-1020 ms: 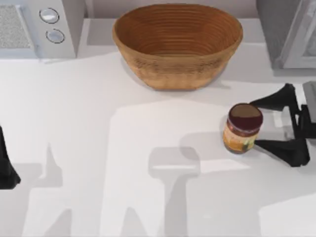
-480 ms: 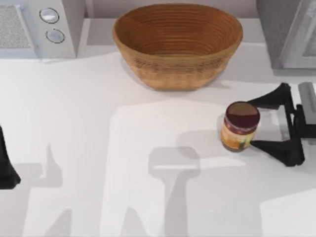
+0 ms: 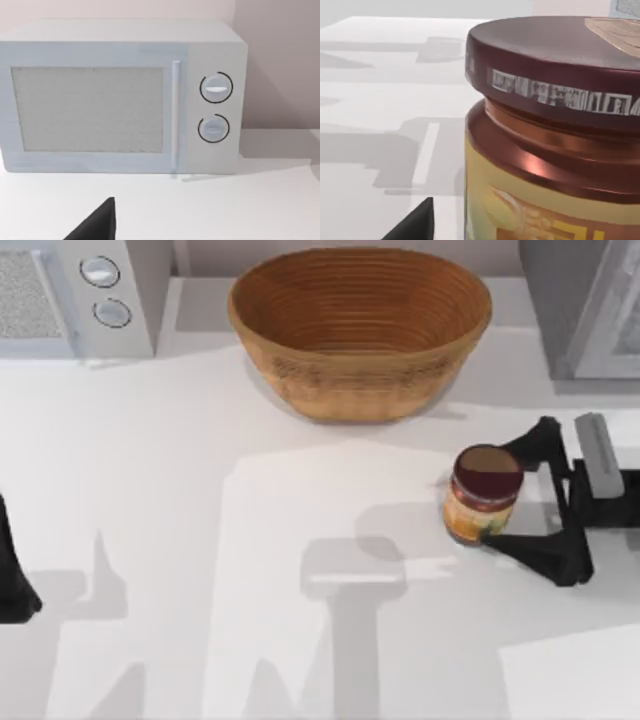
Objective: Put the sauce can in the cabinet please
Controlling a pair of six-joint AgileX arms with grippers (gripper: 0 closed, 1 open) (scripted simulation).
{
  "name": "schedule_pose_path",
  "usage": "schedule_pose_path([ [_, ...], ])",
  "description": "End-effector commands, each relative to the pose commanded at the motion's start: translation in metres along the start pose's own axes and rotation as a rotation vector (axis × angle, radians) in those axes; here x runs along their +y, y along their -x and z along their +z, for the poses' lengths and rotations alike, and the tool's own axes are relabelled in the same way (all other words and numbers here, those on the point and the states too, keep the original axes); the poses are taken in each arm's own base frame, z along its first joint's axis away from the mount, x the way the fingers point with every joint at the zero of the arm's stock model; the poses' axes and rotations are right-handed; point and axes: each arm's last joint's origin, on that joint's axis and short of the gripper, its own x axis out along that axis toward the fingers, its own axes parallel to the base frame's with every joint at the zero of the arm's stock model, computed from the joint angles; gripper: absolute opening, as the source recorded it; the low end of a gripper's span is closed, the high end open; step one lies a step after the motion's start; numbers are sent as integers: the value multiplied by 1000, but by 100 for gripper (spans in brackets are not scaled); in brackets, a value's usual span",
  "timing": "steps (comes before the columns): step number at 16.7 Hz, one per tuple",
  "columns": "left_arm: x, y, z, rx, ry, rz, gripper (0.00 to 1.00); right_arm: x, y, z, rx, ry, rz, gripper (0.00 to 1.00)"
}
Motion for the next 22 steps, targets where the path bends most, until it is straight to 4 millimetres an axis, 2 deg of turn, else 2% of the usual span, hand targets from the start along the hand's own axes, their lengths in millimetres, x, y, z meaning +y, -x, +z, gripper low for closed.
schedule_pose_path([
  [7, 0, 0, 0, 0, 0, 0, 100, 6, -20, 2, -7, 0, 0, 100],
  [14, 0, 0, 0, 0, 0, 0, 100, 7, -23, 3, -9, 0, 0, 100],
  [22, 0, 0, 0, 0, 0, 0, 100, 7, -23, 3, -9, 0, 0, 40],
])
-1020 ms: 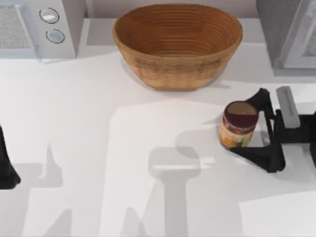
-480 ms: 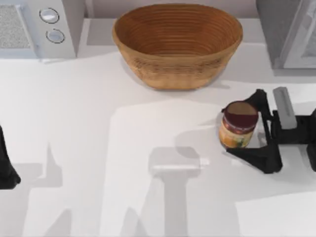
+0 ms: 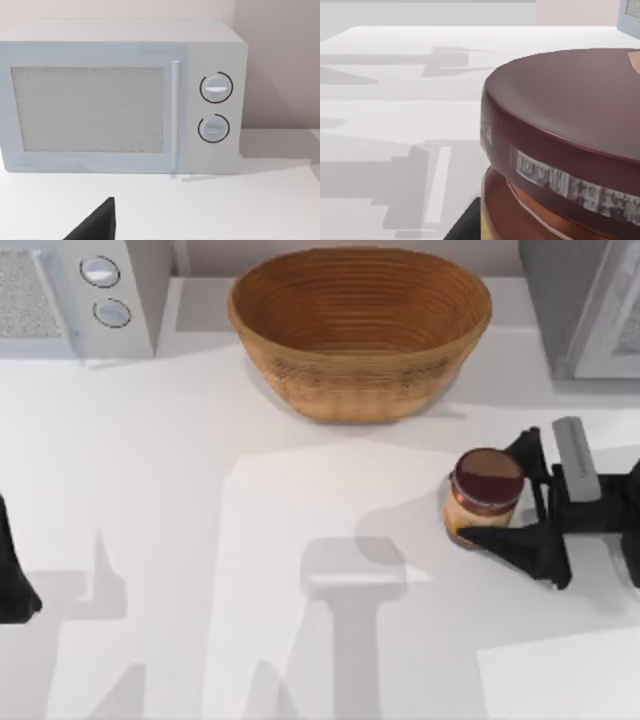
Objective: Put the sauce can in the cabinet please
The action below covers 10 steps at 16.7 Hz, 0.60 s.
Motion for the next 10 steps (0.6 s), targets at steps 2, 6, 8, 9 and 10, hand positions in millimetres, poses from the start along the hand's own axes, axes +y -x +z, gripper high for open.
schedule_pose_path([
  [2, 0, 0, 0, 0, 0, 0, 100, 0, 0, 0, 0, 0, 0, 25],
  [6, 0, 0, 0, 0, 0, 0, 100, 0, 0, 0, 0, 0, 0, 0],
  [8, 0, 0, 0, 0, 0, 0, 100, 0, 0, 0, 0, 0, 0, 0],
  [9, 0, 0, 0, 0, 0, 0, 100, 0, 0, 0, 0, 0, 0, 0],
  [10, 0, 0, 0, 0, 0, 0, 100, 0, 0, 0, 0, 0, 0, 0],
])
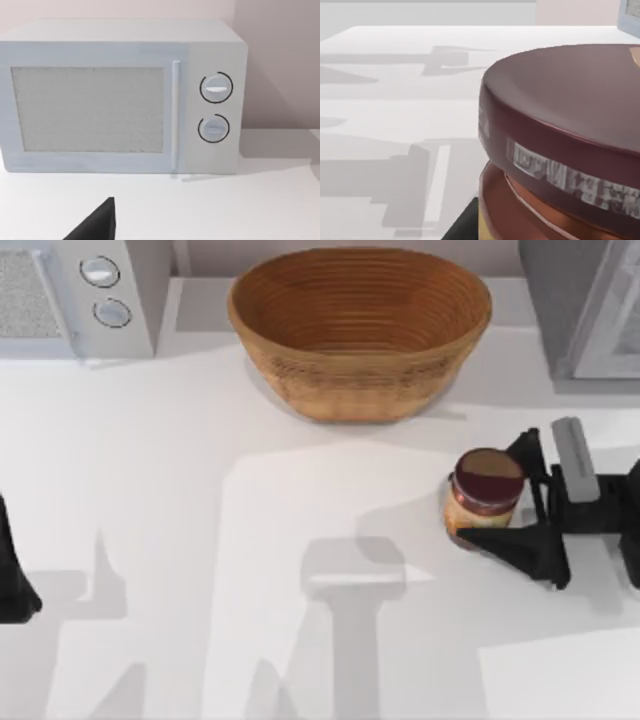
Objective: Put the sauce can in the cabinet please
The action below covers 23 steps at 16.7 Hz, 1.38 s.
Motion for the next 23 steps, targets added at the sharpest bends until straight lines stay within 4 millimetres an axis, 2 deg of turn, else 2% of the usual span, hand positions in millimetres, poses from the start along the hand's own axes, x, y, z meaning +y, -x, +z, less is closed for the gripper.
schedule_pose_path([
  [5, 0, 0, 0, 0, 0, 0, 100, -1, 1, -1, 0, 0, -3, 0],
  [7, 0, 0, 0, 0, 0, 0, 100, -3, -1, 6, 1, -2, 8, 0],
  [17, 0, 0, 0, 0, 0, 0, 100, -11, -1, 80, 1, 5, 4, 0],
  [23, 0, 0, 0, 0, 0, 0, 100, -7, 0, 125, 0, 11, 1, 0],
])
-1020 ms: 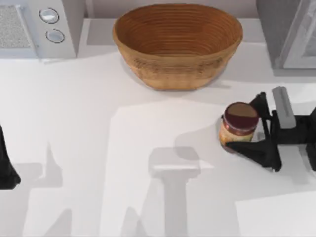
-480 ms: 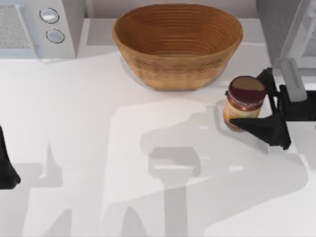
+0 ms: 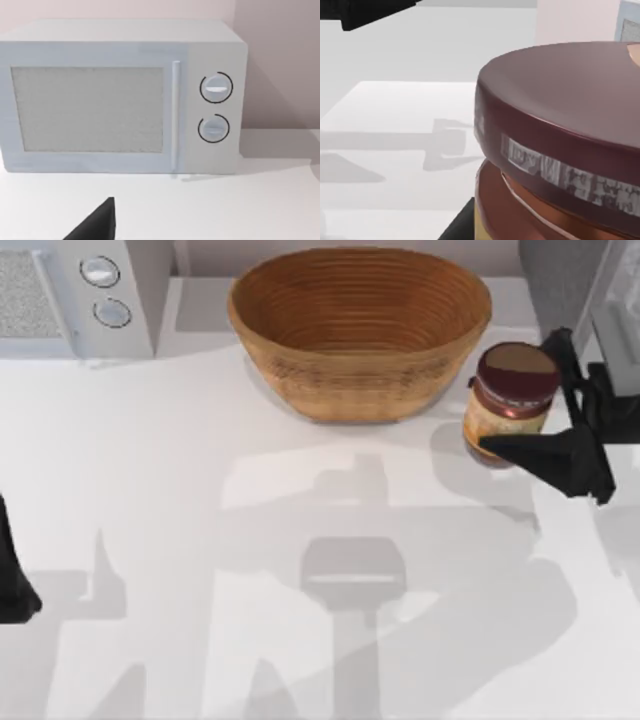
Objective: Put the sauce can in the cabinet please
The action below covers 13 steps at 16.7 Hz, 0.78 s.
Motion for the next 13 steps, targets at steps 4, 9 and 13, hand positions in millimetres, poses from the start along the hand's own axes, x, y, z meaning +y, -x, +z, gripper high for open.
schedule_pose_path([
  [4, 0, 0, 0, 0, 0, 0, 100, 5, 1, 23, 0, -10, -4, 0],
  [9, 0, 0, 0, 0, 0, 0, 100, 4, 1, 23, 0, -8, -3, 0],
  [13, 0, 0, 0, 0, 0, 0, 100, 12, 0, 40, -8, -51, -63, 0],
])
